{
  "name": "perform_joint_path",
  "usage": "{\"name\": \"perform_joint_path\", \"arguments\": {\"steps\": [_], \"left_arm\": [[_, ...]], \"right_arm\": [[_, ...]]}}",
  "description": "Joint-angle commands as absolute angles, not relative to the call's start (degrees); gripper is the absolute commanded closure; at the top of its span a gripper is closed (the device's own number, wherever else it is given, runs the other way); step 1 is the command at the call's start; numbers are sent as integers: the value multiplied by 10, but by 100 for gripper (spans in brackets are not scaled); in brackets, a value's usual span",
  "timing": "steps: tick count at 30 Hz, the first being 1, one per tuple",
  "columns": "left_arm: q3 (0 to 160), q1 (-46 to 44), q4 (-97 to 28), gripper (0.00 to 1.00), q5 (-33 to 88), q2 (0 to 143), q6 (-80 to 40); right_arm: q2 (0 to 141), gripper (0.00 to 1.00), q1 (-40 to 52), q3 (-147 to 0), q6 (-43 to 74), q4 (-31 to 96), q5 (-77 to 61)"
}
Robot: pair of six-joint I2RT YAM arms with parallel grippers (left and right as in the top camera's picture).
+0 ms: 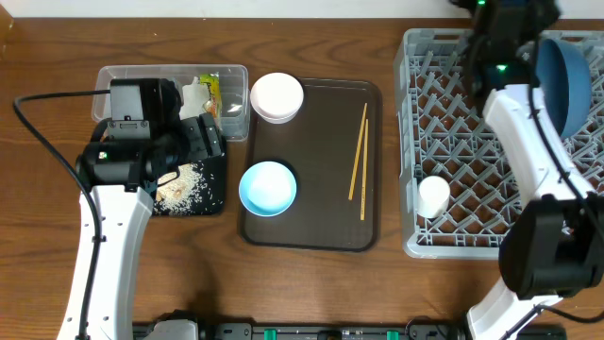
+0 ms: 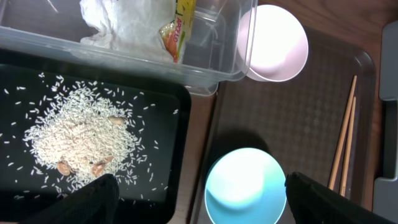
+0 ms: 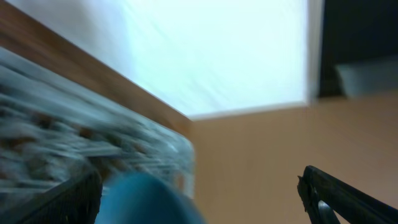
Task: Sort waste into correct bins and load items into the dishwasher rack
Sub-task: 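Move the right gripper to the light-blue bowl and grasp its rim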
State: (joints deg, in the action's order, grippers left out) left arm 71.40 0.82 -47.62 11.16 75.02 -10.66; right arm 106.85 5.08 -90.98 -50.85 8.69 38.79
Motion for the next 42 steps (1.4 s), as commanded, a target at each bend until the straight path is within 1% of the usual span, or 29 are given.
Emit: {"name": "perform_joint_path", "arguments": {"steps": [1,4,6,8,10,12,14,15,17,19,20,23,27,29,32,38,40,42], "left_arm": [[723,11,-478,12,104,755,-105],[723,11,-478,12,104,755,-105],[723,11,-478,12,104,755,-105],[723,11,-478,12,104,755,-105],[723,11,-477,12,104,755,-105],[723,11,-477,12,104,755,-105],[723,11,-477,12,104,755,-105],[723,11,-477,12,104,755,-105],[723,11,-477,12,104,755,-105],[723,11,-477,12,104,755,-105],[723,11,-477,12,104,755,-105],[723,11,-478,12,104,755,-105],[723,11,-477,12,104,755,-105],[723,11,-477,12,104,755,-105],[723,11,-477,12,104,755,-105],[723,11,-477,11,104,755,-105],[723,11,-477,12,104,755,-105],[723,11,-478,12,104,755,-105]], "right_arm": [[1035,1,92,-911,-342,146,237],[1031,1,121,-911,-194,234,65],[1031,1,141,-911,-66,283,-96],[1032,1,151,-911,19,307,-204],[1034,1,162,-909,53,320,-319],[1039,14,180,-901,82,320,-385],[1043,18,204,-886,118,319,-378],[1044,19,220,-874,134,319,-355],[1044,17,255,-852,171,319,-280],[1046,18,297,-830,218,317,-191],[1046,20,315,-822,233,314,-158],[1051,30,372,-804,261,303,-64],[1068,35,427,-801,279,307,22],[1080,39,438,-801,290,304,32],[1105,43,442,-801,300,303,32],[1156,44,438,-801,308,307,32],[1171,51,437,-801,313,304,21],[1177,57,434,-801,313,302,9]]}}
